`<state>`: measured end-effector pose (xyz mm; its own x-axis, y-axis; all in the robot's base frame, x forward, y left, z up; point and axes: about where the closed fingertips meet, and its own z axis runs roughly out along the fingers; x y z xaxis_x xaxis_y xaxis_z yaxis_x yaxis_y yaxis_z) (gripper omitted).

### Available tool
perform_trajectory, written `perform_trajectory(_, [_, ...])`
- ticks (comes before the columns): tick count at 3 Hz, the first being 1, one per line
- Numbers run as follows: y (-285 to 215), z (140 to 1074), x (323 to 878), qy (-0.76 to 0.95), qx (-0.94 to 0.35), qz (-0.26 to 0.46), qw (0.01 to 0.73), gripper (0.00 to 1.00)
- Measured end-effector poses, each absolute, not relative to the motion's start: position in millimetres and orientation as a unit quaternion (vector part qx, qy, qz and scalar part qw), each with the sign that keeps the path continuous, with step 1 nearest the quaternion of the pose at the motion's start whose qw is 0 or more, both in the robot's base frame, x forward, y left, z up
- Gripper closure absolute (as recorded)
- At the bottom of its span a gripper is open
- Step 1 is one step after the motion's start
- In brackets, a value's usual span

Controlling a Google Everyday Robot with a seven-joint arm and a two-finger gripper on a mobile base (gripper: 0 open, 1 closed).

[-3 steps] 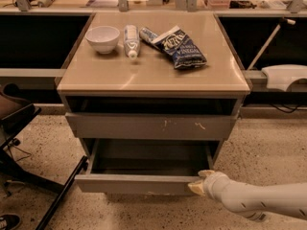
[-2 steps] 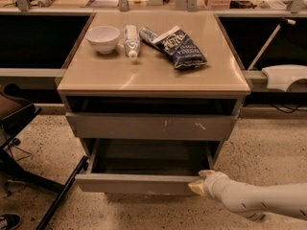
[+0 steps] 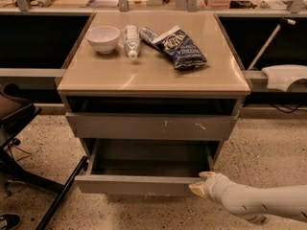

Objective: Open middle drawer

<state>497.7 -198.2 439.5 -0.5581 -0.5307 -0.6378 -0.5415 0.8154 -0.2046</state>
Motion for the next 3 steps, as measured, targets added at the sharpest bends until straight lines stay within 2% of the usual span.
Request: perform_trajectory(3, [-198.1,440.3,485.0,0.883,-0.304,0.003,0.358,1.00])
